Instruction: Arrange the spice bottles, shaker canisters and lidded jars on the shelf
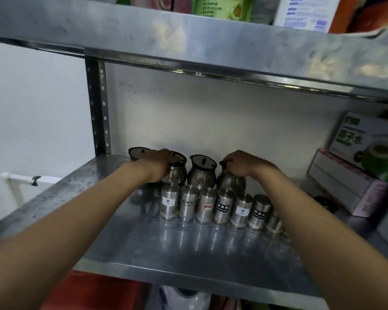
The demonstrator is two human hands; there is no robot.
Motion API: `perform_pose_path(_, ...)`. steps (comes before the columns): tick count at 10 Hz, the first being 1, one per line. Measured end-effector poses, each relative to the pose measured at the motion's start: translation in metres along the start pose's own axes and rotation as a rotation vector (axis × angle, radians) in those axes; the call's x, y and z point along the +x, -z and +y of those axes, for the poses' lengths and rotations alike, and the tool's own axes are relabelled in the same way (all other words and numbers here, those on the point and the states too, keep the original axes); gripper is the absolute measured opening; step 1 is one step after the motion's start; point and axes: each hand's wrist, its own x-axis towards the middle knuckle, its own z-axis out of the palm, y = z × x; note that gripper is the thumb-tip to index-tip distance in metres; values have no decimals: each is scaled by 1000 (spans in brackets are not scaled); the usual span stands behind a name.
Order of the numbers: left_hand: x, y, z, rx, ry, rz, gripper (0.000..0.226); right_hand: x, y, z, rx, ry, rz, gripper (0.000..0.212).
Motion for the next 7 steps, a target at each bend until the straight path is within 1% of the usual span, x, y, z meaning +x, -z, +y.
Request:
perform_pose_path(2, 3, -3, -1, 53, -5, 21, 55, -2, -6, 3, 52, 17, 4, 46)
perform_pose_path(3, 1, -3, -3, 71, -17, 1, 63, -6, -6, 4, 159, -4, 32, 43)
perform_pose_path(4, -7, 5, 2, 95, 1, 3, 71, -11, -7, -1, 288, -30, 53, 50)
perform_pose_path(5, -21, 14, 12, 95, -22, 44, 79, -21, -13, -13, 329, -32, 72, 64)
perform_pose_path(6, -54, 27, 24, 42, -62, 170, 70, -42, -17, -30, 311, 4, 93, 70)
perform_pose_path(7, -76, 37, 43, 77, -145, 282, 61, -64, -8, -48, 238, 67, 177, 69)
